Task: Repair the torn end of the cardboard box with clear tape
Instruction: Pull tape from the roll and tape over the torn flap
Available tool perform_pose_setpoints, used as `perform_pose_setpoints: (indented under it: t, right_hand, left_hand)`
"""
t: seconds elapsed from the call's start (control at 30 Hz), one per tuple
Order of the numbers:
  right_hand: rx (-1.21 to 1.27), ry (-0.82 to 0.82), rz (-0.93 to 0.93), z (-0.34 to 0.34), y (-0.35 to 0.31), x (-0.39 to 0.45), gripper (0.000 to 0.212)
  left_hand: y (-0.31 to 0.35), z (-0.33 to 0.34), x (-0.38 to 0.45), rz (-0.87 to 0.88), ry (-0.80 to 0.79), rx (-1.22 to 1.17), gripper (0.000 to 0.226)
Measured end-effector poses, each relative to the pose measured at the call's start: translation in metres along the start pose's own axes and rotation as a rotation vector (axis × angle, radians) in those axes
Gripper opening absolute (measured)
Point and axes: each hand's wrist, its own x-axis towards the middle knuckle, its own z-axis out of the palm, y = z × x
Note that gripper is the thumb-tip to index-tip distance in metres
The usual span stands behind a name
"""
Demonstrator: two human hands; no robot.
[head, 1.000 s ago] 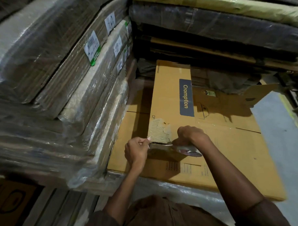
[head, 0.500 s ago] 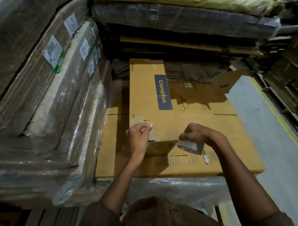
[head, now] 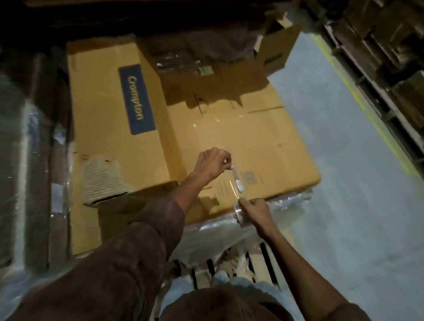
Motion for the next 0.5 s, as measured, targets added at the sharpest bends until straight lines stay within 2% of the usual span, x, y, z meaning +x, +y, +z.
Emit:
perform_pose_setpoints:
  t: [0.1,0.27,0.5]
  right_hand:
    - [0.013,-0.047,0.067,0.013,0.039,0.027,0.054]
    - [-0.054,-0.102,0.124,0.03,0.079,0.042,0.044]
    - [-0.091,-0.139,0.129,0.049,0.108,0.067,0.039]
  left_hand:
    - [-0.001,0.054,0.011,-0.033,-0.101,0.015,0.027]
    - [-0.024,0.128,-0.001,-0.104,-0.212,0.01,0.028]
    - [-0.048,0.174,-0.007,-0.024,-0.223,0.158,0.037]
